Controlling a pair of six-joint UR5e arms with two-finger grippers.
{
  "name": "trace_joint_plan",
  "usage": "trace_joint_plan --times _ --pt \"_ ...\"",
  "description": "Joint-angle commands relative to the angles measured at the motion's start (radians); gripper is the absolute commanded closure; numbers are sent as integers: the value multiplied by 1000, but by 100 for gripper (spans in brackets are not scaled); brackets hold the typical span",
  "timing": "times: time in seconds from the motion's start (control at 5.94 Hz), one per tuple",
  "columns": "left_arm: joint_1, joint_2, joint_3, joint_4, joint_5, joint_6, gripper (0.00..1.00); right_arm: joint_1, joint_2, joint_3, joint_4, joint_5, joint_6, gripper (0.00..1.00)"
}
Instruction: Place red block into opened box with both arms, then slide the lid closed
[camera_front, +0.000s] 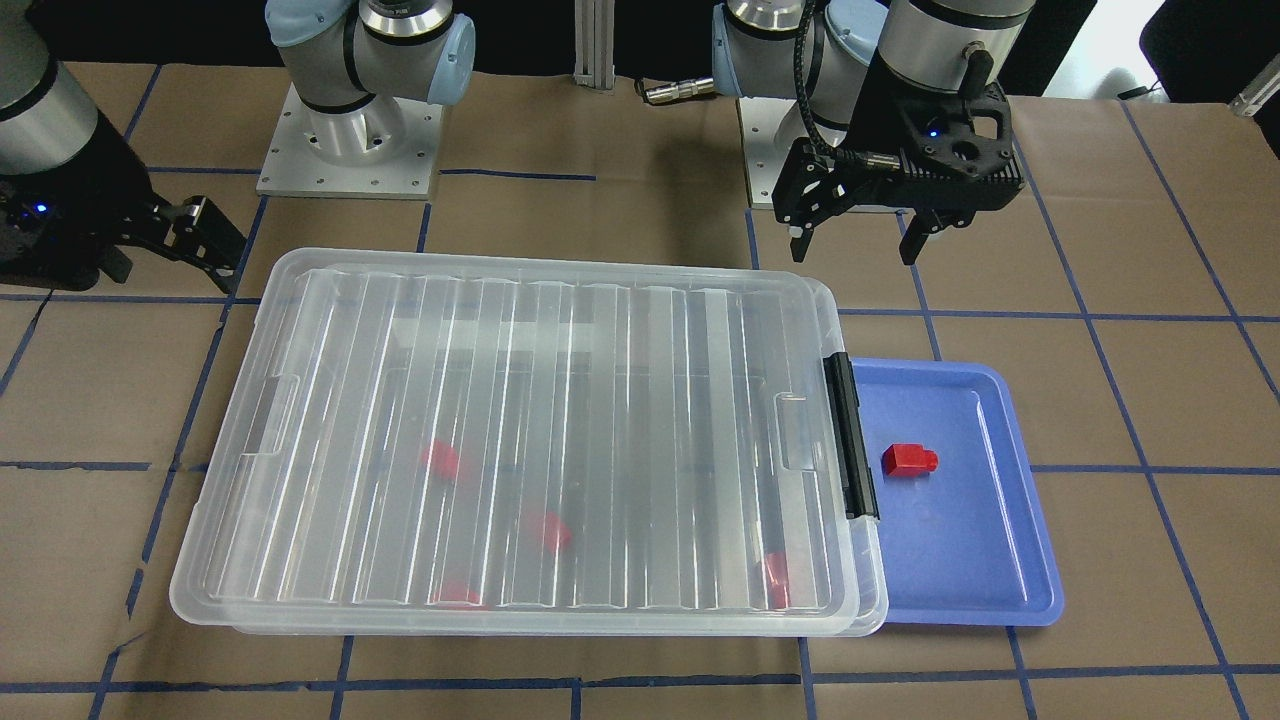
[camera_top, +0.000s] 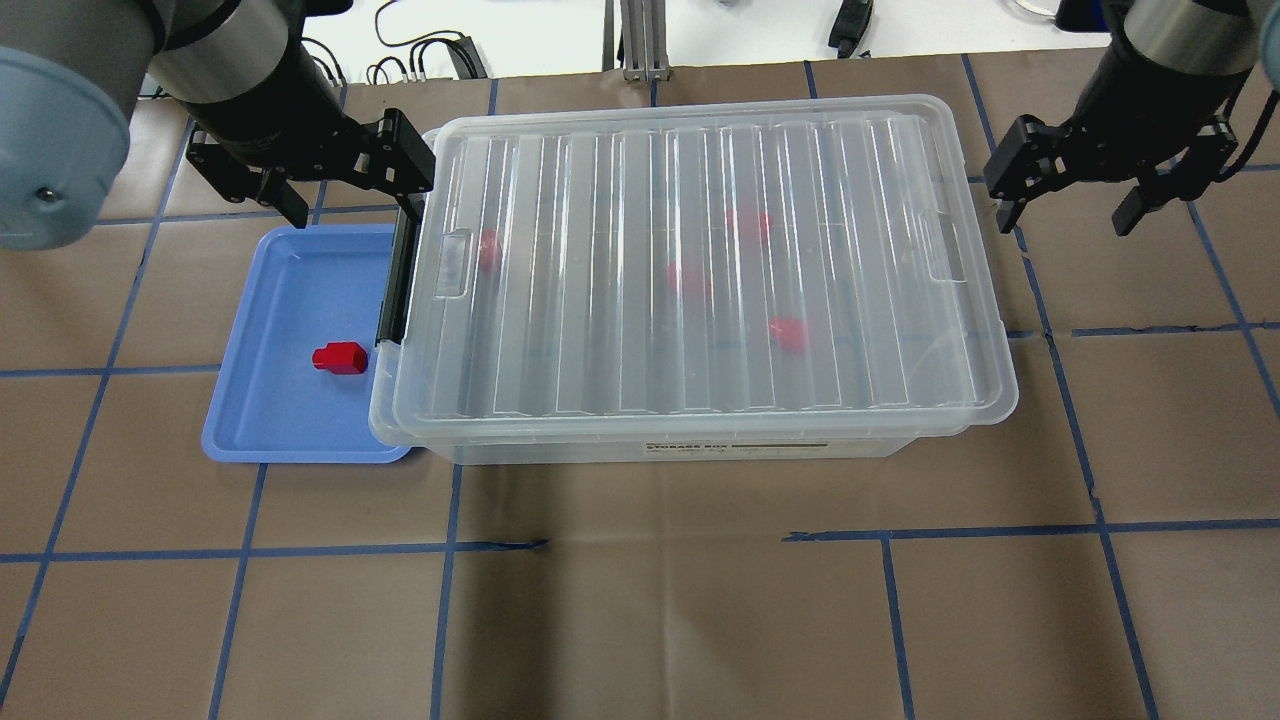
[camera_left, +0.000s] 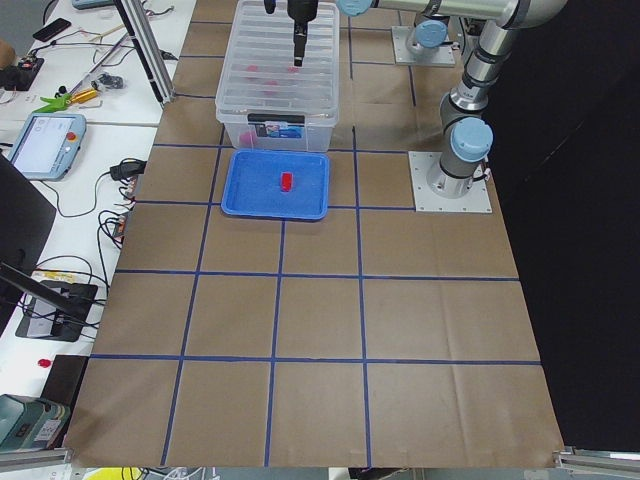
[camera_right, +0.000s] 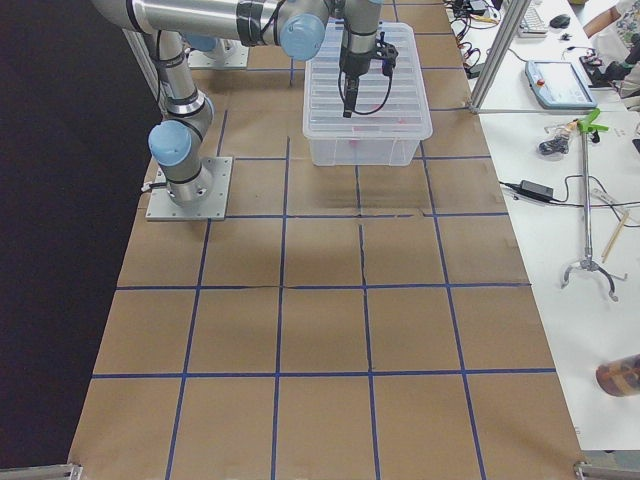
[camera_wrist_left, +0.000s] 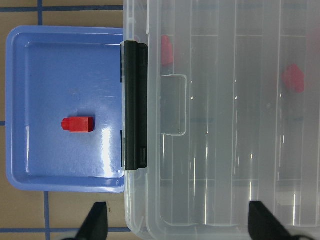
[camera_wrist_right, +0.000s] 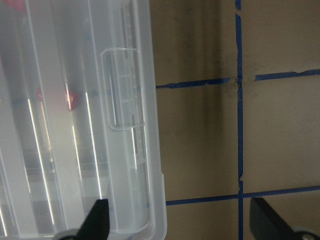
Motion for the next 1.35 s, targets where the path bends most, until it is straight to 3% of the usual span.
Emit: trace_joint_plan --times 0.0,0.51,1.18 --pt "0 0 -1 -1 2 5 2 -26 33 38 -37 2 -6 0" --pt "0 -4 4 -2 3 15 2 -21 34 237 -329 5 21 0" --pt "2 -4 2 1 6 179 3 3 43 257 -352 5 54 0"
